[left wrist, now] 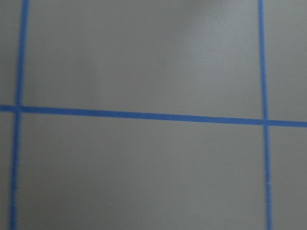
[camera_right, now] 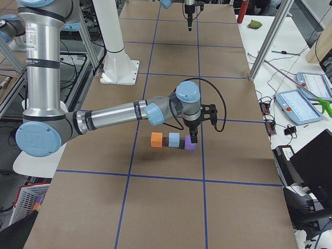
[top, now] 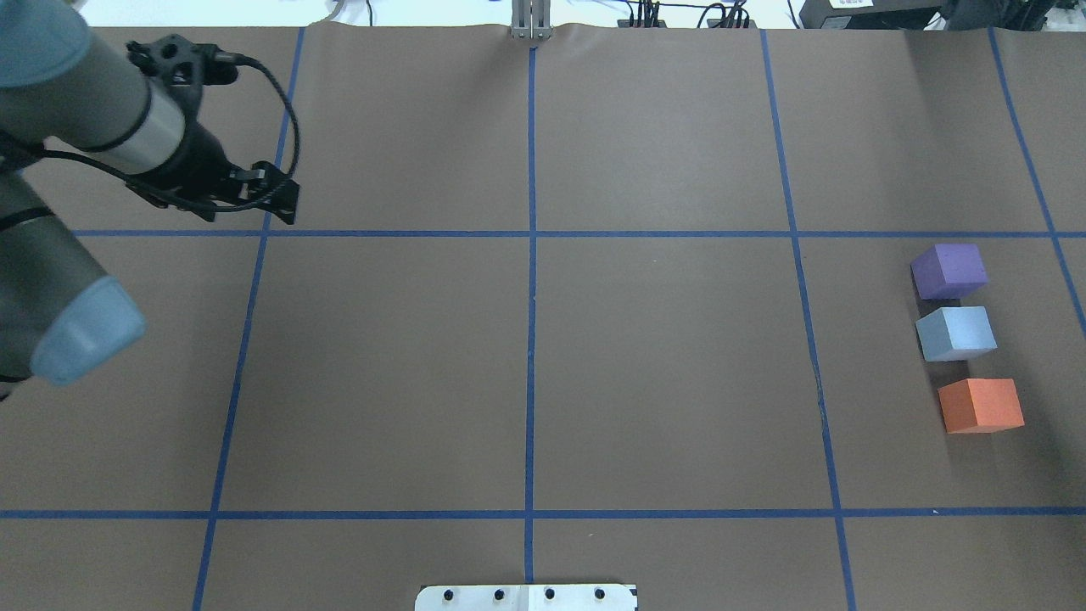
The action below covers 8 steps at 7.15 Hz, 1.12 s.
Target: Place blue block between orange and purple blocks
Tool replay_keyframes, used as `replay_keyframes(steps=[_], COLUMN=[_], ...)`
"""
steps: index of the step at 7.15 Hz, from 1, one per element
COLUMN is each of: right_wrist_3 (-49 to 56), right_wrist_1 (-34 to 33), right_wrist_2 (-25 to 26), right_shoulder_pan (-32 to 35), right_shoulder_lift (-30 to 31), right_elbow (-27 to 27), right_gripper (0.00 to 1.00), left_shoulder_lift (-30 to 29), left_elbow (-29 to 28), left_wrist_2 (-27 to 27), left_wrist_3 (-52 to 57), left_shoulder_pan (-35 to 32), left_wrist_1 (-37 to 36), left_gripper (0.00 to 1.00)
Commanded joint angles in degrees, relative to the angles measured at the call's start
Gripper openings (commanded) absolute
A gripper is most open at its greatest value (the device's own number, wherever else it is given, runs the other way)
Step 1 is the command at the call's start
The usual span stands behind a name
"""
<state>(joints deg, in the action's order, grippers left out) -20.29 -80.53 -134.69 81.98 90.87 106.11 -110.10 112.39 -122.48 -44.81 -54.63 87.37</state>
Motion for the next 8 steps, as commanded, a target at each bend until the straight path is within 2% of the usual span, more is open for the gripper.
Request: replay_keyframes(steps=[1,3,4,6,8], right_wrist_3=[2.7,2.7,2.7,2.7,2.6], right_wrist_1=[-3.5,-3.6,-3.5,-3.4,-3.4], right_wrist_2=[-0.5,-0.6,-0.6,-0.7,-0.6], right_shoulder_pan=[0.9,0.7,0.7,-0.2,-2.9], right_shoulder_lift=[-2.0,-2.5,-2.3,-2.2,-2.5], right_elbow=[0.1,0.5,0.9,1.3,2.1], right_gripper=[1.00,1.00,1.00,1.00,1.00], left_shoulder_lift=[12.7,15.4,15.4,19.5,19.8], left_elbow=[-0.6,-11.5,-15.2,-13.1,-13.3], left_wrist_2=[-9.4,-10.6,-10.5,-10.7,-11.4], left_wrist_3=[27.5,49.0,53.7,53.2,49.7], left_shoulder_pan=[-16.8,-28.2,-31.9,-33.3,-35.6], left_wrist_1=[-0.4,-0.1,-0.3,-0.4,-0.3], left_gripper=[1.00,1.00,1.00,1.00,1.00])
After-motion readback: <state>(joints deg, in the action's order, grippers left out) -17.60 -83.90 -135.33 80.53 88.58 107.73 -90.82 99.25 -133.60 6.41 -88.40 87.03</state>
